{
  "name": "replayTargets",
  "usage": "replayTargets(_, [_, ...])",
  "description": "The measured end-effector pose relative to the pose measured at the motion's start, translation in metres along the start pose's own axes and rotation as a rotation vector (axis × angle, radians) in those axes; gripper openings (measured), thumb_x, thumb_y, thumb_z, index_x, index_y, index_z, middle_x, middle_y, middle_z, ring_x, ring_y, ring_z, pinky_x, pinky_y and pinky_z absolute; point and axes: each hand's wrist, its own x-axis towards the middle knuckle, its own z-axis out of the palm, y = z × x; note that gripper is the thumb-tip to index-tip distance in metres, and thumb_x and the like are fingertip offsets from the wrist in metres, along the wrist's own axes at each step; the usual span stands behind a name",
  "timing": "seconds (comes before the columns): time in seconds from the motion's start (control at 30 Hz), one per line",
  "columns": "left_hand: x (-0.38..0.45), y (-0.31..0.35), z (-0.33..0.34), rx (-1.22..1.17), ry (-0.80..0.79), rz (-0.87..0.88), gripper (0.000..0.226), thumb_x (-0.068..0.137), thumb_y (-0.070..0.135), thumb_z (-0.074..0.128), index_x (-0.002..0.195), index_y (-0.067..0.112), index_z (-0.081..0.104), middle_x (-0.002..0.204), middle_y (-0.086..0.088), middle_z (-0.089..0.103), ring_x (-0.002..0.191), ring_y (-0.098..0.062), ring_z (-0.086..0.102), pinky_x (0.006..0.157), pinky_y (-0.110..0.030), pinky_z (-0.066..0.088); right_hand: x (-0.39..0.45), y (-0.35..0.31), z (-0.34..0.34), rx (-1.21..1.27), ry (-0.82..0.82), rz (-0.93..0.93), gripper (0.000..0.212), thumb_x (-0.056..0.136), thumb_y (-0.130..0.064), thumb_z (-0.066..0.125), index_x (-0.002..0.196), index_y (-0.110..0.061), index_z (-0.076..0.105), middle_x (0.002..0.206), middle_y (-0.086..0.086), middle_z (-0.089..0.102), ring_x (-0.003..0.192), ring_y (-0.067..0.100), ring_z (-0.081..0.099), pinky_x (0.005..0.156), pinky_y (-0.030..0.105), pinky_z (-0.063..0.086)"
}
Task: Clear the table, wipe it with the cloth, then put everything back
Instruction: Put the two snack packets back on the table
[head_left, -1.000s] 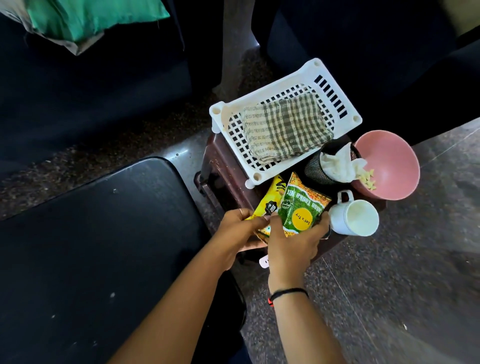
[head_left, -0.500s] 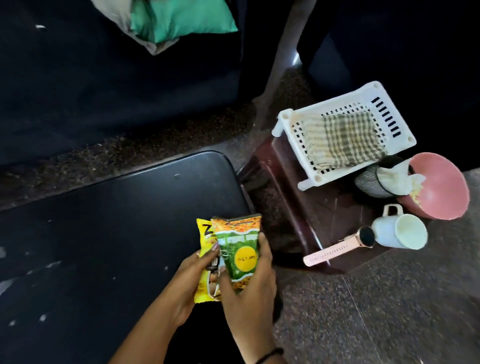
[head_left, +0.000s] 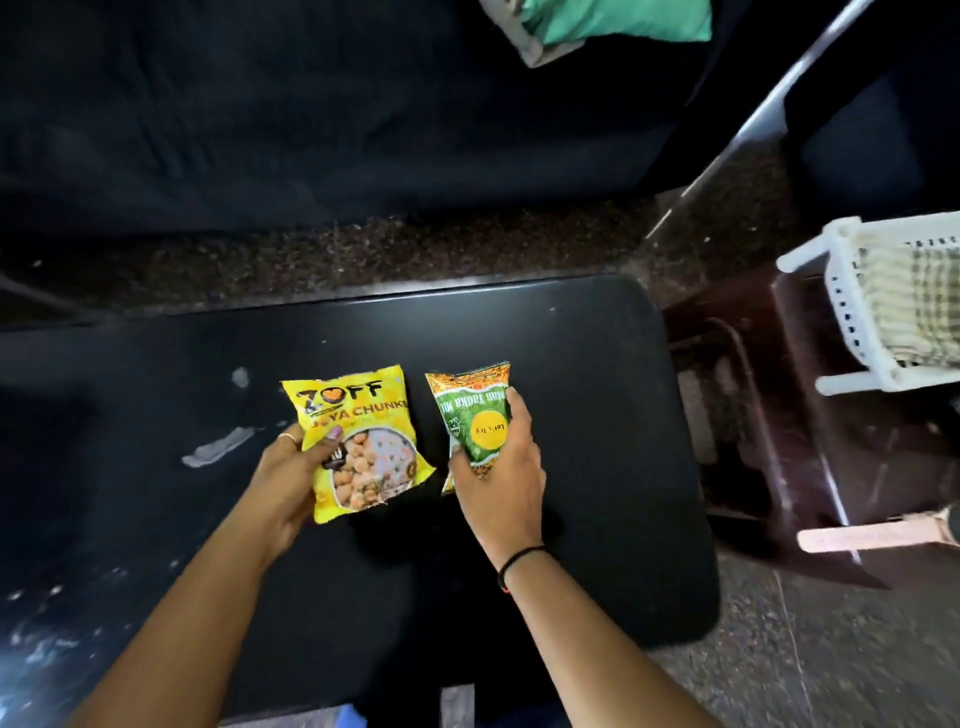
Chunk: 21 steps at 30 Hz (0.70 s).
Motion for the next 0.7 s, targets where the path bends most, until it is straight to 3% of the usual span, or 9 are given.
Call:
replayTargets(0.1, [0.010,-0.004,-0.046,0.035,0.023,-0.031,0.018,0.095,0.014,0.053,0.111,0.016,0.061,0.111,-0.012,0.070,0.096,-0.032,0.068,0.085,-0.049,0.053,-0.009,-0.007,0.036,-0.065,-0.031,-0.017,0.080,0.083,-0.030,0.066,0.147,-0.029,0.018,0.127,-0.005,0.050,0.118,0.016,0.045,0.101,0.037,0.035])
replayTargets(0.3, [0.024,-0.017,-0.095,0.212,0.128,0.007,0.010,0.094,0.014,0.056,0.104,0.016,0.057,0.107,-0.007,0.068,0.089,-0.023,0.067,0.085,-0.043,0.053,-0.016,-0.006,0.084,-0.233,-0.002,-0.074,0.078,0.086,-0.038,0.062,0.148,-0.025,0.018,0.143,0.000,0.039,0.130,0.021,0.036,0.104,0.041,0.035])
replayTargets(0.4, [0.026,-0.020,-0.098,0.450,0.317,0.117,0.037,0.088,0.015,0.065,0.121,0.016,0.051,0.109,-0.007,0.064,0.091,-0.021,0.063,0.084,-0.038,0.051,-0.019,-0.003,0.088,-0.300,0.059,-0.091,0.081,0.084,-0.049,0.062,0.149,-0.024,0.020,0.149,0.002,0.034,0.136,0.023,0.031,0.110,0.043,0.027])
replayTargets(0.53, [0.014,-0.008,-0.079,0.754,0.474,0.314,0.049,0.083,0.019,0.066,0.129,0.018,0.050,0.129,-0.016,0.049,0.120,-0.039,0.044,0.100,-0.049,0.036,-0.020,-0.003,0.063,-0.171,0.131,-0.071,0.085,0.082,-0.052,0.062,0.149,-0.029,0.016,0.153,-0.002,0.029,0.141,0.018,0.023,0.114,0.043,0.018])
replayTargets(0.6, [0.002,0.004,-0.050,0.765,0.505,0.398,0.053,0.085,0.014,0.063,0.135,0.016,0.046,0.135,-0.020,0.041,0.125,-0.043,0.034,0.104,-0.051,0.030,-0.016,0.001,0.036,-0.083,0.241,-0.040,0.084,0.082,-0.048,0.064,0.149,-0.030,0.018,0.151,-0.003,0.031,0.140,0.018,0.024,0.113,0.045,0.020])
replayTargets(0.7, [-0.015,0.016,0.007,0.759,0.346,0.587,0.053,0.083,0.010,0.065,0.134,0.015,0.047,0.136,-0.018,0.042,0.128,-0.036,0.034,0.108,-0.046,0.027,-0.010,0.015,-0.012,0.012,0.416,0.037,0.082,0.082,-0.043,0.067,0.148,-0.029,0.021,0.148,-0.002,0.038,0.137,0.020,0.030,0.110,0.047,0.026])
